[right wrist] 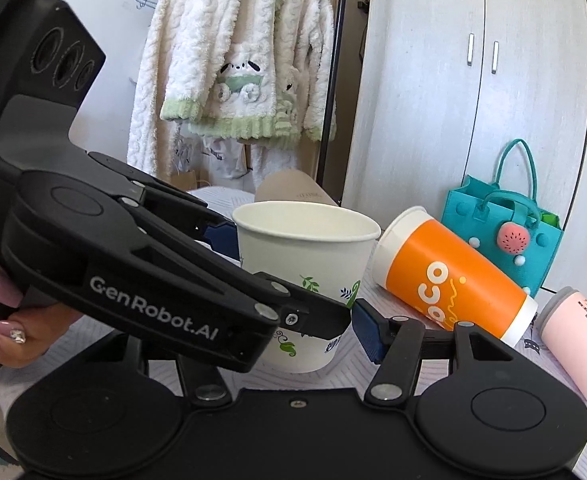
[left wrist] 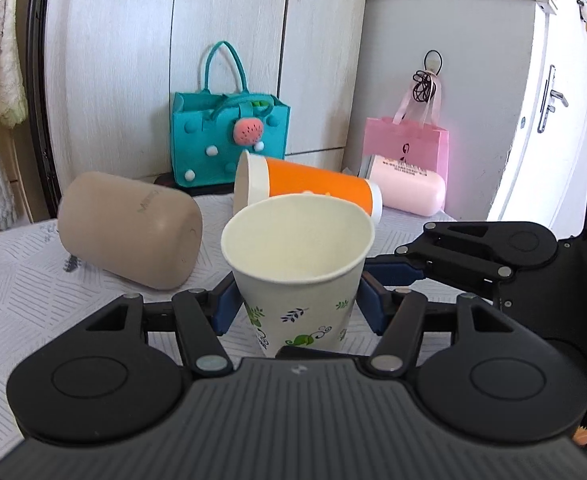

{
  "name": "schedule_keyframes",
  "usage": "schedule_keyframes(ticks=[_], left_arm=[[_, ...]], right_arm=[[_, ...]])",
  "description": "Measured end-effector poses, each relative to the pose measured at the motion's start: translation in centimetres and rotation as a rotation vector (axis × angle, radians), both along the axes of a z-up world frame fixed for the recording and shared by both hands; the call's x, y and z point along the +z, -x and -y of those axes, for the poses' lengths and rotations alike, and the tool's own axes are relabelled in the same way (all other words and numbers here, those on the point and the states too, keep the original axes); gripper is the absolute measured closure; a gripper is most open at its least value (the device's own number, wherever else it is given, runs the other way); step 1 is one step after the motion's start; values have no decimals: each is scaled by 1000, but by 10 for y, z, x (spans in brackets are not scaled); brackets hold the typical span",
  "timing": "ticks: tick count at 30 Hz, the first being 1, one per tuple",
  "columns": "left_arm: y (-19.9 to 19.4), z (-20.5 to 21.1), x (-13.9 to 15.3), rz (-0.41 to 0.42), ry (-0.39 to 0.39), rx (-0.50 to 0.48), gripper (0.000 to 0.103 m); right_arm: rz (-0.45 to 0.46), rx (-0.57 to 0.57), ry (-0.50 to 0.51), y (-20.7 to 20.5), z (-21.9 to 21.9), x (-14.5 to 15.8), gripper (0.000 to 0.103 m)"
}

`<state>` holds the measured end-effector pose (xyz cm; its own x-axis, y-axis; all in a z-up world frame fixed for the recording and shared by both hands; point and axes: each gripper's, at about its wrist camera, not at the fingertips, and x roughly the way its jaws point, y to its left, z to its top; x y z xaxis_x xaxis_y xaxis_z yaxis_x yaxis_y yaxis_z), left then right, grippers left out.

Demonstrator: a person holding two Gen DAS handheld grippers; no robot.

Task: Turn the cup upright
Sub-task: 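Set the cup upright on the table and open both grippers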

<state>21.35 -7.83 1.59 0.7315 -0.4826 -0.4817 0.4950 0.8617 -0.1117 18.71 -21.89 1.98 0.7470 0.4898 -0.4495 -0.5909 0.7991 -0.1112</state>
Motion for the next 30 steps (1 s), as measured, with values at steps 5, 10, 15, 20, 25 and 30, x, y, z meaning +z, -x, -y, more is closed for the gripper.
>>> schedule_keyframes(ticks=[5, 10, 15, 20, 25, 30], left_arm=[[-7, 1, -7, -30, 12, -1, 41], [-8, 2, -11, -50, -8, -10, 38], [-2, -2, -9, -57, 3, -12, 26], [11, -9, -4, -70, 23, 11, 17], [34, -16, 2, -57, 29, 68, 10], [62, -21, 3, -12, -7, 164, 8]], right_arm=[[-33, -17, 35, -6, -5, -3, 39], [-34, -10, 73, -3, -8, -6, 33], [-18, -4, 83, 6, -5, -2, 26], [-42, -55, 41, 16, 2, 3, 26], [-38, -104, -31, 34, 13, 9, 26], [38, -181, -63, 64, 15, 3, 24]])
